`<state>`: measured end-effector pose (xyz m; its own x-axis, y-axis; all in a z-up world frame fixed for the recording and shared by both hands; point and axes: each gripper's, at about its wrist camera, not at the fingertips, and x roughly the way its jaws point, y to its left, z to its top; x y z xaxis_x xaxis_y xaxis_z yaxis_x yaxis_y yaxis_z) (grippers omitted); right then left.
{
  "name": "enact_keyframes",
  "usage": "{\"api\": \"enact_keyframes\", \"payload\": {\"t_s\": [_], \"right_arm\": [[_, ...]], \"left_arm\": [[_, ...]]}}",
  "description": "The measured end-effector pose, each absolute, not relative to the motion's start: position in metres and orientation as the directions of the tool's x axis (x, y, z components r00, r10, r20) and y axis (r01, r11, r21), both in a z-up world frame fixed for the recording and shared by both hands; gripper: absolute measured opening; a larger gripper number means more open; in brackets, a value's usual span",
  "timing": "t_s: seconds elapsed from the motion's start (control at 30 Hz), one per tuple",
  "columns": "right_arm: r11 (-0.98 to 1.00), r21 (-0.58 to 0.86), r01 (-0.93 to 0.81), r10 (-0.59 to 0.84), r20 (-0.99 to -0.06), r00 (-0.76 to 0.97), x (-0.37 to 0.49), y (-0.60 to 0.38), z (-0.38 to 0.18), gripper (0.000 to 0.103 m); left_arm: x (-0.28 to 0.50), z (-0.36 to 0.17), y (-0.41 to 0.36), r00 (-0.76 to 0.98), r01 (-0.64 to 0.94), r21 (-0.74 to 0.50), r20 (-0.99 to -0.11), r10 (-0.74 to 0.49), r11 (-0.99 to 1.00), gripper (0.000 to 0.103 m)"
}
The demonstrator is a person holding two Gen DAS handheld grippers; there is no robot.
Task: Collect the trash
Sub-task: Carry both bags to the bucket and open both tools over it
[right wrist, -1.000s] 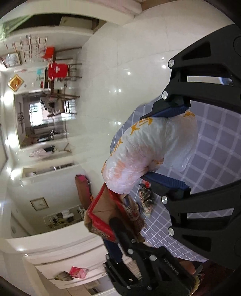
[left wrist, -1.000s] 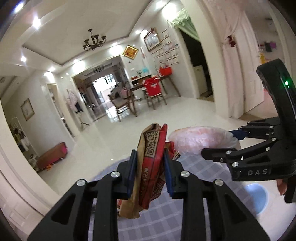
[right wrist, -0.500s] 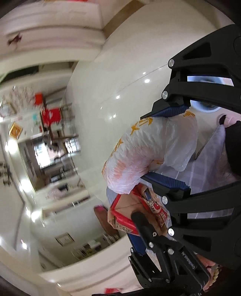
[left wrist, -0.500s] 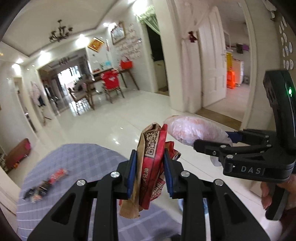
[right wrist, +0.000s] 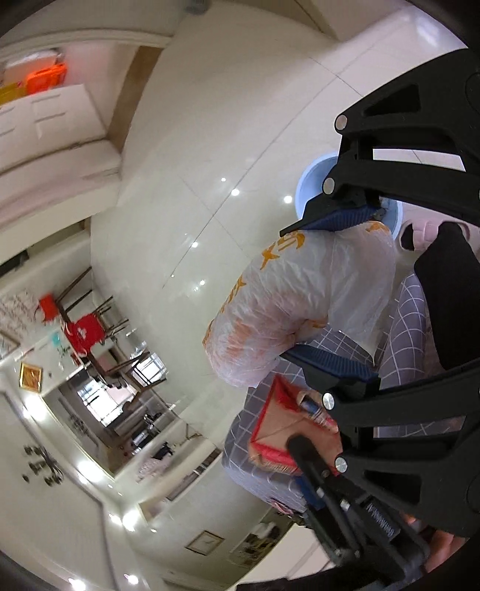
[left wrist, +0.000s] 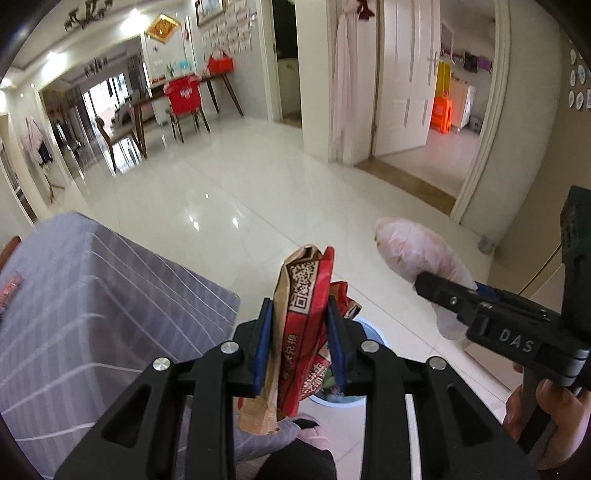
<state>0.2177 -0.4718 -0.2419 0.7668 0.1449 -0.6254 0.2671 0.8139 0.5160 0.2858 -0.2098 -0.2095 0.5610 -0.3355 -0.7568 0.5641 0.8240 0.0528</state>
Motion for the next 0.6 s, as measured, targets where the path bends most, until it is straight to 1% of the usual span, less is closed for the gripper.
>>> {"api": "enact_keyframes", "payload": {"t_s": [0.07, 0.1, 0.13, 0.23, 0.43, 0.6], "right_arm": [[0.794, 0.547, 0.267, 0.160, -0.611, 0.775, 0.224, -0.472, -0.250, 0.070], [0.787, 0.553, 0.274, 0.160, -0.612, 0.775, 0.224, -0.474, -0.255, 0.081], [0.777, 0.550, 0.305, 0.144, -0.627, 0.765, 0.227, -0.478, -0.263, 0.083], [0.750, 0.569, 0.338, 0.147, -0.641, 0.753, 0.228, -0.474, -0.272, 0.083], [0.769, 0.541, 0.340, 0.129, -0.652, 0.747, 0.220, -0.473, -0.273, 0.083], [0.763, 0.545, 0.349, 0.122, -0.651, 0.749, 0.218, -0.475, -0.278, 0.084]], "left_arm": [[0.293, -0.218, -0.215, 0.543, 0.564, 0.042, -0.771, -0.332, 0.824, 0.027], [0.297, -0.224, -0.218, 0.533, 0.564, 0.036, -0.779, -0.330, 0.825, 0.027], [0.300, -0.229, -0.220, 0.526, 0.561, 0.031, -0.785, -0.327, 0.827, 0.027], [0.306, -0.240, -0.224, 0.503, 0.565, 0.024, -0.802, -0.322, 0.824, 0.027], [0.310, -0.255, -0.231, 0.474, 0.578, 0.018, -0.822, -0.317, 0.816, 0.028], [0.306, -0.263, -0.244, 0.452, 0.592, 0.010, -0.832, -0.322, 0.806, 0.028]]}}
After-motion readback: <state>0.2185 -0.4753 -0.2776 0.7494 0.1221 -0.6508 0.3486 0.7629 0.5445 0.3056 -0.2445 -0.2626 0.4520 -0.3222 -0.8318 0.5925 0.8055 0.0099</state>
